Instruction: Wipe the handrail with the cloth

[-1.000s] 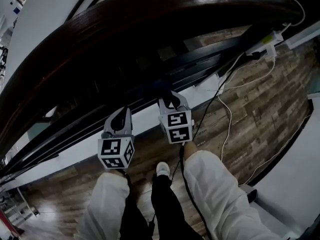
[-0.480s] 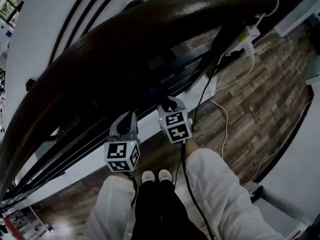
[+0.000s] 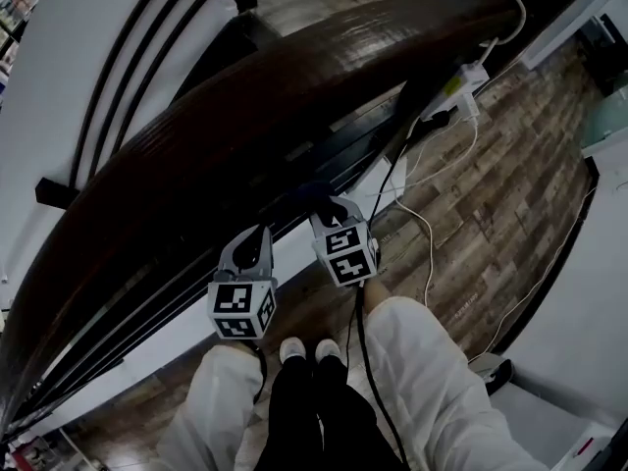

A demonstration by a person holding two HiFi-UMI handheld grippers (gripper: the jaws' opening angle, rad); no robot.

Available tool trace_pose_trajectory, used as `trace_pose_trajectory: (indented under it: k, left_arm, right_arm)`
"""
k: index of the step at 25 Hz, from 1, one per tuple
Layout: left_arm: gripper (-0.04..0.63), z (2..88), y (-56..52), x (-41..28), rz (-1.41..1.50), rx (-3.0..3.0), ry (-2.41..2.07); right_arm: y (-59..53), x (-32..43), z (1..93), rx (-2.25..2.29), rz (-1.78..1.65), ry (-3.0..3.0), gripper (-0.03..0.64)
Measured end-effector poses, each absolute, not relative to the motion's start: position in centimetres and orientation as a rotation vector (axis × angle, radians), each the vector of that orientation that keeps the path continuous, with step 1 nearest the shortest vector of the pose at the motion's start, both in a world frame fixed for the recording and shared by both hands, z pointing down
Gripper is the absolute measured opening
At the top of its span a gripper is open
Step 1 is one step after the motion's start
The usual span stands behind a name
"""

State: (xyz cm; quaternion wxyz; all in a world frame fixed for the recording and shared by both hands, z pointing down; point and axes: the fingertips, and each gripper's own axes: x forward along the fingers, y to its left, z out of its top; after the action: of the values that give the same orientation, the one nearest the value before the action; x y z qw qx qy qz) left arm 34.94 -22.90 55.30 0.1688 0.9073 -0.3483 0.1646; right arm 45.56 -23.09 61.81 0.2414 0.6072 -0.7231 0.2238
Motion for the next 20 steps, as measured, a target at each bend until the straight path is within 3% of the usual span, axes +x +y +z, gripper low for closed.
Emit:
trace_pose_trajectory:
  k: [20]
  left_arm:
    - [-0.002,56.6,-21.6,42.1,0.493,2.501,-1.106]
  right_arm:
    - [-25.6,59.9,61.3,1.706,0.591,-1.983,0.061]
